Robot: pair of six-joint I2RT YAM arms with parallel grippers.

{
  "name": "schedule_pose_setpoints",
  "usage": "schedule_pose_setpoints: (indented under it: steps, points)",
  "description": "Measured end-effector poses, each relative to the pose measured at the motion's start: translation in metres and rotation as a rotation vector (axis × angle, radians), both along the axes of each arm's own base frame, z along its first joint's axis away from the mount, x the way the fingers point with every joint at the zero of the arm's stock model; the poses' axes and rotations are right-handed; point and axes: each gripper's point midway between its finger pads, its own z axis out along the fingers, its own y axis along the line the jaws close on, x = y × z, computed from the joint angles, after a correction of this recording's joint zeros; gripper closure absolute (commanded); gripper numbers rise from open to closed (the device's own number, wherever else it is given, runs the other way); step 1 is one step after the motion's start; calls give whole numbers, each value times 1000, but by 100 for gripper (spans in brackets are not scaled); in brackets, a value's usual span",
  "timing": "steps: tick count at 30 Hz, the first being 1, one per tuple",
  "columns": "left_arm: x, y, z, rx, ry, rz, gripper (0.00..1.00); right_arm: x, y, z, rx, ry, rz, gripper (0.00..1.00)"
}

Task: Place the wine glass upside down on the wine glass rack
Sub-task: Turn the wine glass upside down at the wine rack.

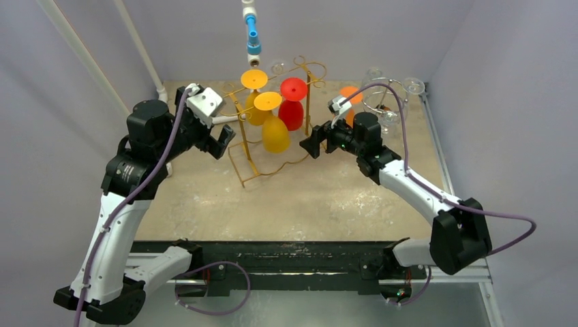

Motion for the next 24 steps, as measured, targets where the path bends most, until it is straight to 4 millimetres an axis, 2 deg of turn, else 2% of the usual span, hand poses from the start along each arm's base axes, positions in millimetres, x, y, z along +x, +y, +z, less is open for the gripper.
schedule_pose_setpoints:
  steps: [4,8,12,17,24]
  points:
    - [-1,3,8,-3,-19,12,0,7,1,-25,-27,58,-15,1]
    - [-3,5,11,-4,-27,18,0,8,0,-27,-28,68,-23,1]
    - [-3,5,10,-9,-21,27,0,5,-2,-16,-20,46,-31,1]
    - [1,9,2,-7,13,62,0,-6,-13,12,2,-11,-57,1]
    - [15,26,-16,27,32,182,0,-35,-52,29,21,-86,-193,1]
